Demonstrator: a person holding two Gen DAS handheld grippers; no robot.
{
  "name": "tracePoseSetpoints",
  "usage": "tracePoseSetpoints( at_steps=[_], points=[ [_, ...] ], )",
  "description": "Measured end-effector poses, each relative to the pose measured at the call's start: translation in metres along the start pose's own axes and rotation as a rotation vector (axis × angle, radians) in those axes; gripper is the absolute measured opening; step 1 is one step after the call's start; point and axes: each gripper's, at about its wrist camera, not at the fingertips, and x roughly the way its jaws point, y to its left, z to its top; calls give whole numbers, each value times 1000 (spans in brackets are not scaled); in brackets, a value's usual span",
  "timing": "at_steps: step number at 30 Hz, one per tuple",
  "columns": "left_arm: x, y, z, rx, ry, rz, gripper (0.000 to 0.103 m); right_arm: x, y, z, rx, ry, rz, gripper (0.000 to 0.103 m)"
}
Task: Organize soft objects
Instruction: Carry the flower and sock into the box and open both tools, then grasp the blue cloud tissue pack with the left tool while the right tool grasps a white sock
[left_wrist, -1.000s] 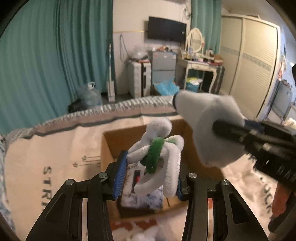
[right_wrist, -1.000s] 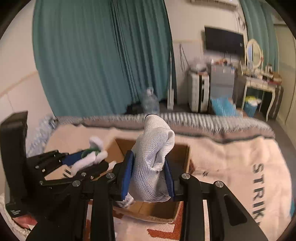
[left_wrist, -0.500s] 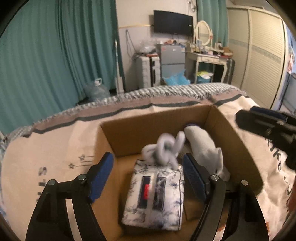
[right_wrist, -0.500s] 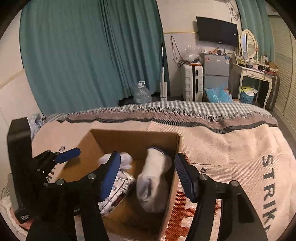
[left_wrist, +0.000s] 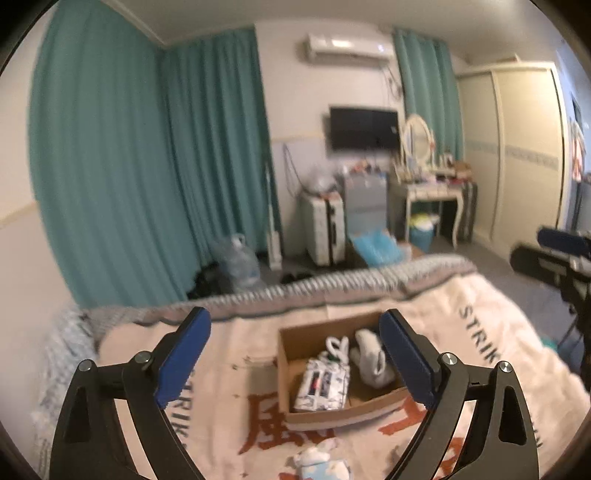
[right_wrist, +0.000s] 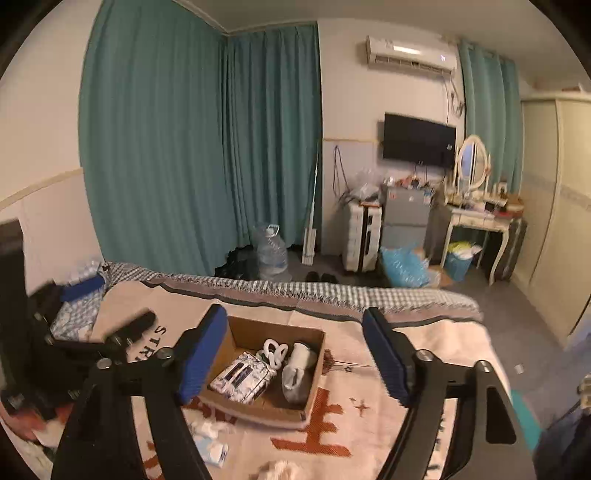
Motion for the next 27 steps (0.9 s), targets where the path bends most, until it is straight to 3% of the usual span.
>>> tracePoseSetpoints(
  at_steps=[4,7,14,16,23,27],
  points=[
    [-53,12,2,-38,-42,-15,94,-53,7,0,-14,-25,-15,92],
    [-78,16,-9,-52,-37,-9,94,-80,11,-11,-25,-27,-28,93],
    [-81,22,-70,-94,43,44,94,-99,22,-63,-36,19,-26,93],
    [-78,16,-95,-87,72,72,94,-91,26,-89,-40,63,0,93],
    [-51,2,-171,-110,151,18,94,-33,25,-179,46,190,40,93],
    [-21,-4,-213,-128,252,-8,94,19,25,-228,85,312,68,93]
  ],
)
